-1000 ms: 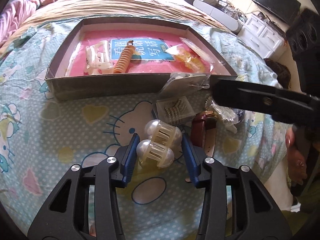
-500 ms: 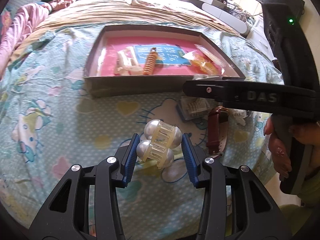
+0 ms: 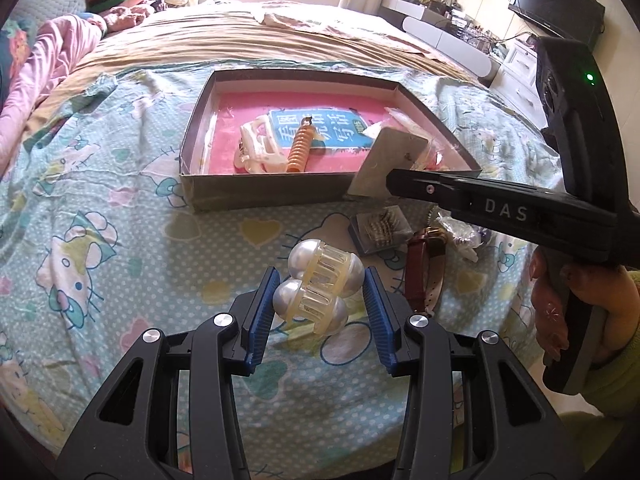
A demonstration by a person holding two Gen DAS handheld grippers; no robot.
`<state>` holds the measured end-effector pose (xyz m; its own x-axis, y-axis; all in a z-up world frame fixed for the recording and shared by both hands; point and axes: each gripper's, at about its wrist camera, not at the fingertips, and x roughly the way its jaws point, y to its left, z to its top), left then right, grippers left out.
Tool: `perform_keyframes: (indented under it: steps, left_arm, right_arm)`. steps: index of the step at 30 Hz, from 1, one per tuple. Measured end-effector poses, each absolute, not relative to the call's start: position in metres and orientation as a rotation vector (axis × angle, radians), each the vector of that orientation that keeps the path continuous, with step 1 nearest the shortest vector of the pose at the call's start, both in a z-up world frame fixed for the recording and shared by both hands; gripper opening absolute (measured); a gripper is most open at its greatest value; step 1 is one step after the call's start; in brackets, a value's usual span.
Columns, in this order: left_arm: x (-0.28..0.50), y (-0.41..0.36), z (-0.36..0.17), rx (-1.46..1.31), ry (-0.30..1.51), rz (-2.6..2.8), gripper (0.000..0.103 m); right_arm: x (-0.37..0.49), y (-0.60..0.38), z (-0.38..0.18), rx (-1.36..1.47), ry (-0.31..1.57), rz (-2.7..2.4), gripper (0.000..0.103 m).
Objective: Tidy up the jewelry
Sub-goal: 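Grasp white card packet with right tool while left tool lifts pearl clip, then carry pearl clip into box with left tool while right tool drops card packet there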
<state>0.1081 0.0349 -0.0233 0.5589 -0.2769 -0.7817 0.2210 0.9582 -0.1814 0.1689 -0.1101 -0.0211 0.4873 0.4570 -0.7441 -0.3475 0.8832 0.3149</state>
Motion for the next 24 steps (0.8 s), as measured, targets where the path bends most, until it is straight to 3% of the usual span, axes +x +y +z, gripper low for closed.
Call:
perform_keyframes:
  steps: [24]
  left_arm:
    - [0.121,0.050,0.006,-0.063,0.888,-0.211,0.035]
  right_arm:
    - [0.167,-0.143,0.029,0.165,0.804,0.528,0.012]
